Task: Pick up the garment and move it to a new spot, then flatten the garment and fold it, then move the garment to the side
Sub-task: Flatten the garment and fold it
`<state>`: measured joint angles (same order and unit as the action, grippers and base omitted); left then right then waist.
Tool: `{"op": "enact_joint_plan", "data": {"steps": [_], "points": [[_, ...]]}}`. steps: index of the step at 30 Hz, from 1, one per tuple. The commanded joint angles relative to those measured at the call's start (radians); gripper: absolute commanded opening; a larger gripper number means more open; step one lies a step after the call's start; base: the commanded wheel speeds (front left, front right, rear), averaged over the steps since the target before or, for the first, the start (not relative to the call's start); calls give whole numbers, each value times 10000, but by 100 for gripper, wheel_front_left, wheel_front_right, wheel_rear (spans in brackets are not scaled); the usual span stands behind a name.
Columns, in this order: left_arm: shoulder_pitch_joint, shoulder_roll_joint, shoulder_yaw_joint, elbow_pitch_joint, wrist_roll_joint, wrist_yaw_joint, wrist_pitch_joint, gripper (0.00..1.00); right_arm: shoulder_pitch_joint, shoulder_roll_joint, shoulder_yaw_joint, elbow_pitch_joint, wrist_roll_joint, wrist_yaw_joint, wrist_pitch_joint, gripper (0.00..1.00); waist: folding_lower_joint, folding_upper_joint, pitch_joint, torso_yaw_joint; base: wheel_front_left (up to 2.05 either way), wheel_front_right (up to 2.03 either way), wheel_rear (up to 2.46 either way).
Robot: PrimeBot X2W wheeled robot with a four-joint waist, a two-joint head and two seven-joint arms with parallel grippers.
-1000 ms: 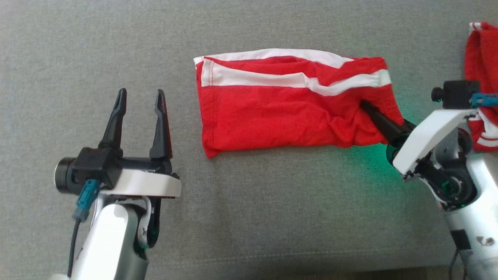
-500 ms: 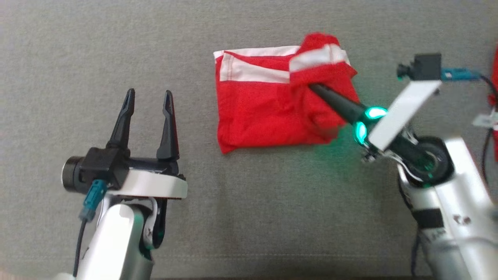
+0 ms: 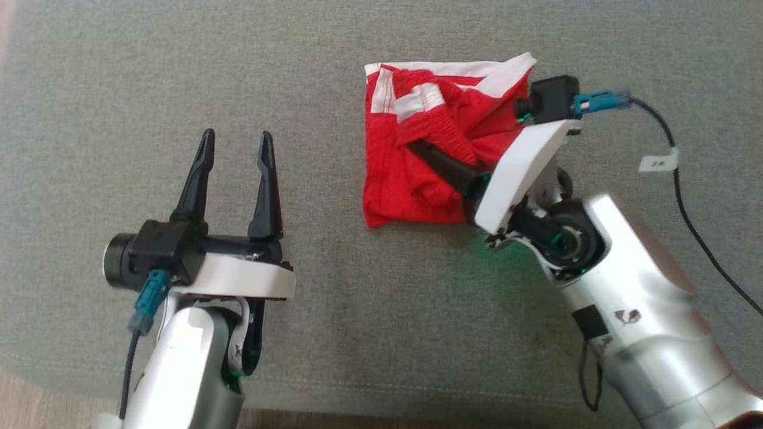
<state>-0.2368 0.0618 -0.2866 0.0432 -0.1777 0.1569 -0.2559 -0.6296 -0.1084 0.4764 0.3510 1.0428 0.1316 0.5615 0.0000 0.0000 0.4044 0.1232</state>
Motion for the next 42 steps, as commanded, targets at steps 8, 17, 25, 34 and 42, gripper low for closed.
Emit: {"op": "enact_joint_plan", "data": {"steps": [8,17,25,34,42], "points": [[-363,-2,249,-191,55,-62,-59,100,-570,-4,1371,207,-773,-9,-1836,100,0,0,-41,-59,0,0,0],[-281,-42,248,-98,112,-73,-59,100,-886,-473,2717,272,-1953,-9,-5024,100,0,0,-267,-208,0,0,0],[-61,23,406,-28,212,-91,-59,100,-604,-1408,2438,358,-3120,-9,-7549,100,0,0,-569,-603,0,0,0],[133,263,673,-6,257,-23,-59,100,829,-2320,153,-79,-4288,-9,-8094,100,0,0,-778,-1291,0,0,0],[382,531,855,11,188,-7,-59,100,2752,-2296,-1972,-1382,-5542,-9,-7904,100,0,0,-999,-1693,0,0,0]]}}
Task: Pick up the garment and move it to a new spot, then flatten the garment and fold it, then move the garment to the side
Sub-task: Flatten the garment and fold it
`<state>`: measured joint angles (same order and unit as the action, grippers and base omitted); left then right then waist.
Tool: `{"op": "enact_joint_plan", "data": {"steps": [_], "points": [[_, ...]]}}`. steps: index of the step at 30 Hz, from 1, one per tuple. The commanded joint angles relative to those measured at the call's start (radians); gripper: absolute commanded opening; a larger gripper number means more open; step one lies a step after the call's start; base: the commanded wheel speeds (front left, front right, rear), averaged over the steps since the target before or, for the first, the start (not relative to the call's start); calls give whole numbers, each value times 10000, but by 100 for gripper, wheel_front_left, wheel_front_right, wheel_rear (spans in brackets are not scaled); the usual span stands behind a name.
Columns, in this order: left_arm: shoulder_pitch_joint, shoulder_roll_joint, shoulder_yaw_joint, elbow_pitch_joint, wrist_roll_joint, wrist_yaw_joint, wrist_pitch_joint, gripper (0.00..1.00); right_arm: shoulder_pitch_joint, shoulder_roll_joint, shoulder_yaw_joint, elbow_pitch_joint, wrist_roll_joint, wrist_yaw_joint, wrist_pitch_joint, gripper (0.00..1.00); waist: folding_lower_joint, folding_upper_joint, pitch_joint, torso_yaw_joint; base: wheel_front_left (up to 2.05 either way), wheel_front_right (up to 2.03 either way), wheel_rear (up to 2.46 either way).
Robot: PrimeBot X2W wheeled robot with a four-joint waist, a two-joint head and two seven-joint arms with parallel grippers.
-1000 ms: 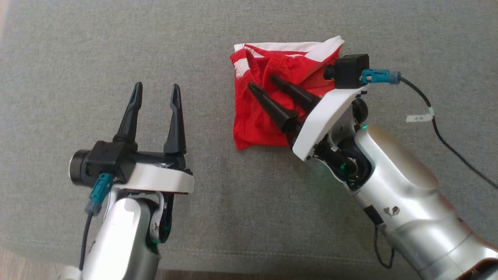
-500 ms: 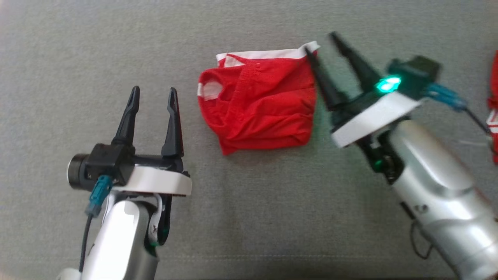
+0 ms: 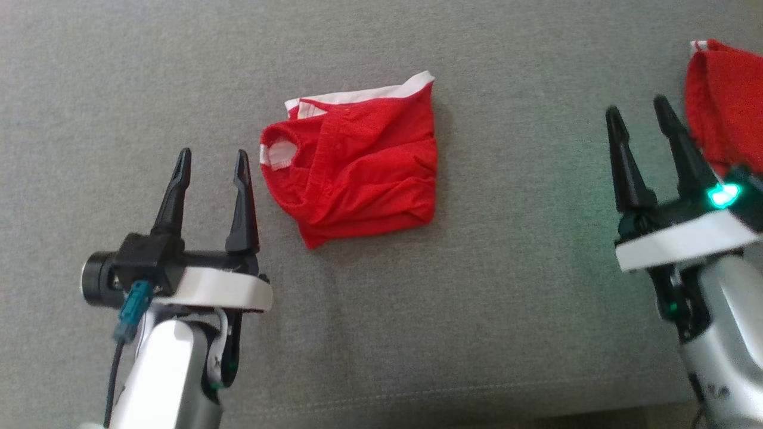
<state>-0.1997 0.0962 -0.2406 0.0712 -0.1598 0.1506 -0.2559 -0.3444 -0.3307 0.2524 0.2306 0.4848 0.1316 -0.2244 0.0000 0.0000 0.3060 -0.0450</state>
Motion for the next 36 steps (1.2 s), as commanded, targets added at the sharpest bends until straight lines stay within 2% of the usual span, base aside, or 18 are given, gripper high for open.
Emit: {"op": "enact_joint_plan", "data": {"steps": [1,7,14,34,35,36], "points": [[42,209,404,-266,-3,61,-57,100,136,-6,83,-386,-91,-9,35,100,0,0,-50,-44,0,0,0],[231,295,426,-294,-67,114,4,100,1312,475,-725,-1564,-692,-9,607,100,0,0,-222,-160,0,0,0],[326,336,415,-360,-125,183,69,100,1840,846,-1126,-2376,-1046,-9,1107,100,0,0,-235,-208,0,0,0],[225,413,282,-434,-183,292,57,100,1952,938,-1302,-2790,-1177,-9,1449,100,0,0,-80,-164,0,0,0],[214,413,271,-437,-184,296,56,100,1947,936,-1306,-2785,-1171,-9,1479,92,0,0,-64,-154,0,0,0],[197,413,259,-433,-187,295,54,100,1933,921,-1285,-2767,-1146,-9,1539,34,0,0,-49,-140,0,0,0]]}}
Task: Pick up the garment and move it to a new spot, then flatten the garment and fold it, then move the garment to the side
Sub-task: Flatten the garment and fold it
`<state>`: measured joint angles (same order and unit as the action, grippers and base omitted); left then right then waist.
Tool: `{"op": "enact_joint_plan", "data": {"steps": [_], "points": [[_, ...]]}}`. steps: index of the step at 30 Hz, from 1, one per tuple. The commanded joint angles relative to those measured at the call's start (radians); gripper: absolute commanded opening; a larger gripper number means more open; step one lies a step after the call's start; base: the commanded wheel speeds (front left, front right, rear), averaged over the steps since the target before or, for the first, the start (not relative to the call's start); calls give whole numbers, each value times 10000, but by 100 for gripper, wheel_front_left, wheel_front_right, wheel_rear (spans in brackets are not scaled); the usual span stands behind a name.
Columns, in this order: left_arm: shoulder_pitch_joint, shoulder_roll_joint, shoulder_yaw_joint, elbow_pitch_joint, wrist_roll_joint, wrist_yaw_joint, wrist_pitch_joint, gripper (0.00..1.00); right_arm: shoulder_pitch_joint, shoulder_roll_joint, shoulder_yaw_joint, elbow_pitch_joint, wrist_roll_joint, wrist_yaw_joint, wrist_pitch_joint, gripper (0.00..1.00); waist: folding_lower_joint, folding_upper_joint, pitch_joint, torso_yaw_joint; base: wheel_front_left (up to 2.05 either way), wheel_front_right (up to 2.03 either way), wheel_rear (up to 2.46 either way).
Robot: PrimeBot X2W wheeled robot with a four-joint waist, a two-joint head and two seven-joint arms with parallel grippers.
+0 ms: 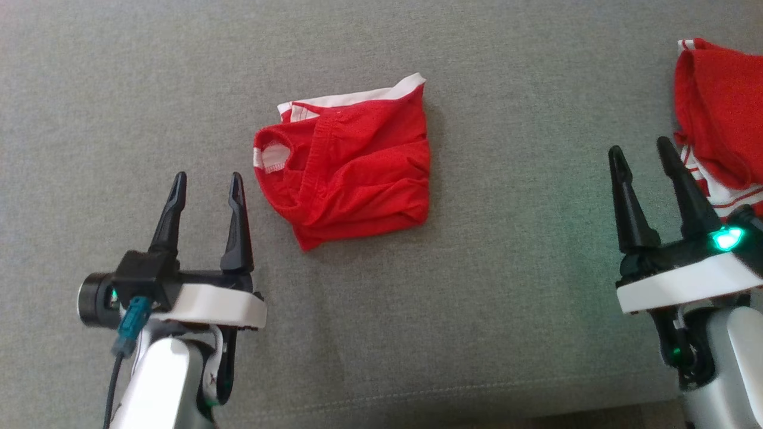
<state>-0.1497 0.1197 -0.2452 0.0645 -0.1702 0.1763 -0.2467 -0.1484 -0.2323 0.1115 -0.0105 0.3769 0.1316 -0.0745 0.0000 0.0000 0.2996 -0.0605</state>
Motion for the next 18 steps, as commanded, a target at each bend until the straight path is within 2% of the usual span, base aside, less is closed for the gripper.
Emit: {"op": "enact_joint_plan", "data": {"steps": [1,9,18], "points": [[-324,175,288,-361,-85,34,-40,100,-54,-88,158,-337,-43,-9,95,0,0,0,35,36,0,0,0],[-633,98,97,-305,-79,-33,-61,100,-1019,-394,1305,28,157,-9,466,0,0,0,273,357,0,0,0],[-983,-100,-127,-131,-131,-139,-119,100,-3458,-403,4492,1604,870,-9,643,0,0,0,613,949,0,0,0]]}}
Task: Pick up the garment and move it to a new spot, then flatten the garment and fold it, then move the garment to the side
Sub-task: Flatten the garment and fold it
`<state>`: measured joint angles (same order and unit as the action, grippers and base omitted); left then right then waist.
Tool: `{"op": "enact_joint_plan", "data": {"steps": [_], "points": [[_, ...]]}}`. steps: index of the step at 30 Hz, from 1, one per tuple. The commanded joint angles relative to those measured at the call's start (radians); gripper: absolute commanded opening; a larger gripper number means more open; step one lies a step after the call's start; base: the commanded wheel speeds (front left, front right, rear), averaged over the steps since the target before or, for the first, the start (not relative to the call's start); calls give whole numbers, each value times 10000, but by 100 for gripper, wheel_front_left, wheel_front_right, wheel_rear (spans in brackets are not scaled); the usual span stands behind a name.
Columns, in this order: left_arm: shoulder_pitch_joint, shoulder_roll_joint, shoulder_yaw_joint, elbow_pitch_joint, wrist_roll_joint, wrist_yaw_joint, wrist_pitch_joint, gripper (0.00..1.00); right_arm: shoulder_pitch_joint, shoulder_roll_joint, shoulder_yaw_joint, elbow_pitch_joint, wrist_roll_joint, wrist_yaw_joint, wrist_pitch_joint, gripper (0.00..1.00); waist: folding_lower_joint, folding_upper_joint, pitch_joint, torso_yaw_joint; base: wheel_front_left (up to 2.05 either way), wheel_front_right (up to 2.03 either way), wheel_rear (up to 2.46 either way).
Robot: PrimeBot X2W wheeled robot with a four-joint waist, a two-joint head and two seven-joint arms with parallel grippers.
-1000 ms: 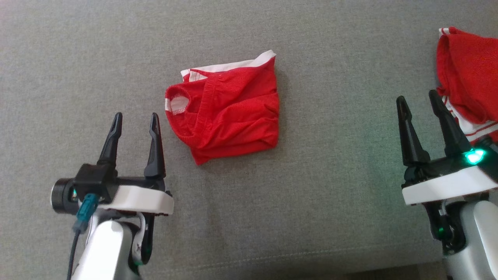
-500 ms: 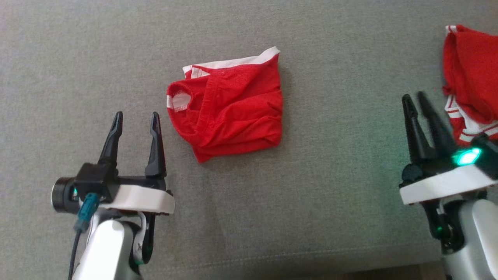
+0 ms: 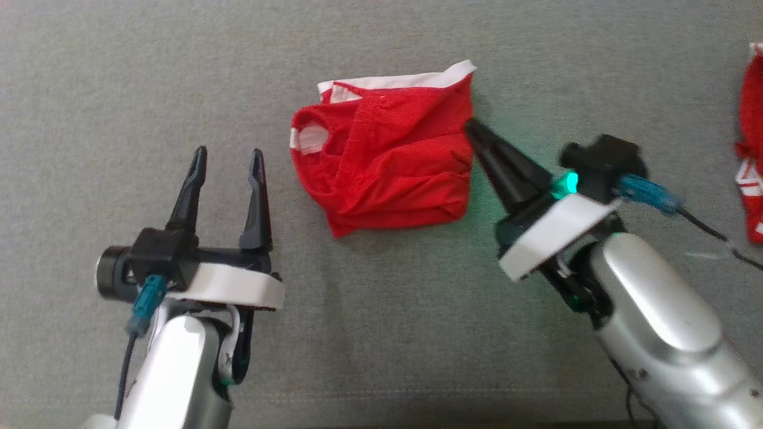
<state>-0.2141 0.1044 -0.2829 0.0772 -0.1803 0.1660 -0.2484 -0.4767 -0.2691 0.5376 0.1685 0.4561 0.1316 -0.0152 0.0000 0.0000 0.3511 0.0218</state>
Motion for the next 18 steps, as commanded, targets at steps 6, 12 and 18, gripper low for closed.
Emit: {"op": "enact_joint_plan", "data": {"steps": [6,12,18], "points": [[-561,-95,136,-121,-62,-90,-125,100,-1599,4,1903,1311,852,-9,-68,0,0,0,293,488,0,0,0],[-657,-196,144,-162,-23,-87,-131,100,-2424,-95,2967,2465,1661,-9,-5,0,0,0,388,613,0,0,0],[-648,-266,203,-237,35,-83,-132,100,-2787,-266,3747,3053,2427,-9,87,0,0,0,444,563,0,0,0]]}}
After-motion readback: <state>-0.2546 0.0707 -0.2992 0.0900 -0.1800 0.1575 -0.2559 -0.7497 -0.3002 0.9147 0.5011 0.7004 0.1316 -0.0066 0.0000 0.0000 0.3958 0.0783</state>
